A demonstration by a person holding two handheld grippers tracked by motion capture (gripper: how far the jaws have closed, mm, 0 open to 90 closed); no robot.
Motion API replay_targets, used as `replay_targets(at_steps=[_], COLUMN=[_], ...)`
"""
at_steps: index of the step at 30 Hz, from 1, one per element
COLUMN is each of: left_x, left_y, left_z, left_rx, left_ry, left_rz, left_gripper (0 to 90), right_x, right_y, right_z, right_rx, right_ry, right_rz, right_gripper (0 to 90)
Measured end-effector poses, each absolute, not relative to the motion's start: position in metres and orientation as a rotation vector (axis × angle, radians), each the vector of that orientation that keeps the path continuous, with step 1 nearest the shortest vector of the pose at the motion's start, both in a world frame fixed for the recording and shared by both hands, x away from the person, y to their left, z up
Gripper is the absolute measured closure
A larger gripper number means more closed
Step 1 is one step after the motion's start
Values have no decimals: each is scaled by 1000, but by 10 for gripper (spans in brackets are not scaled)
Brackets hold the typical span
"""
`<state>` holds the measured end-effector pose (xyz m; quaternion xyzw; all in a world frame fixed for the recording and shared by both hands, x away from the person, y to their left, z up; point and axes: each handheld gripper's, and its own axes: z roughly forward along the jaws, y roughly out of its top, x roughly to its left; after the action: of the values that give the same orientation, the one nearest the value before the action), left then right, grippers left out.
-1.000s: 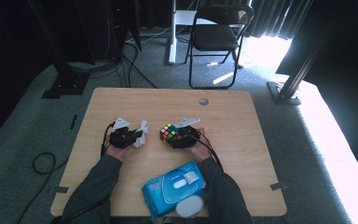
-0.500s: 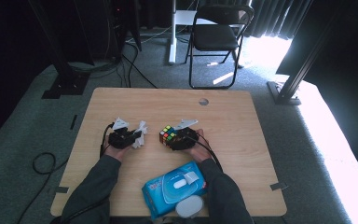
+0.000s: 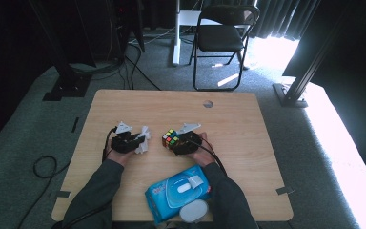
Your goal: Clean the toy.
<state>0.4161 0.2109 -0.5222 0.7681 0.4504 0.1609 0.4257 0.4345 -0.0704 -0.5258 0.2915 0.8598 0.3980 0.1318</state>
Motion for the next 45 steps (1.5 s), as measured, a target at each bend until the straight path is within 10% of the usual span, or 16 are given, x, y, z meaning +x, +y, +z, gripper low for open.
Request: replay_targets(at_steps=[15, 22, 36, 45], left_x=[415, 412, 410, 411], left_y=[215, 220, 231, 234], left_z=[-516, -510, -506, -507], left_rx=[1851, 1812, 1763, 1762], left_ry=[1116, 1110, 1164, 1195], left_rz=[384, 406, 459, 482], left_gripper=[462, 518, 886, 900], right_x=[432, 427, 428, 433], right_y=[-75, -81, -104, -111], right_z=[-521, -509, -509, -517], right_rx=[815, 790, 938, 1030], right_ry=[2461, 2393, 2241, 2212], right_rz=[1201, 1282, 1319, 1218], right_gripper=[255, 275, 885, 900])
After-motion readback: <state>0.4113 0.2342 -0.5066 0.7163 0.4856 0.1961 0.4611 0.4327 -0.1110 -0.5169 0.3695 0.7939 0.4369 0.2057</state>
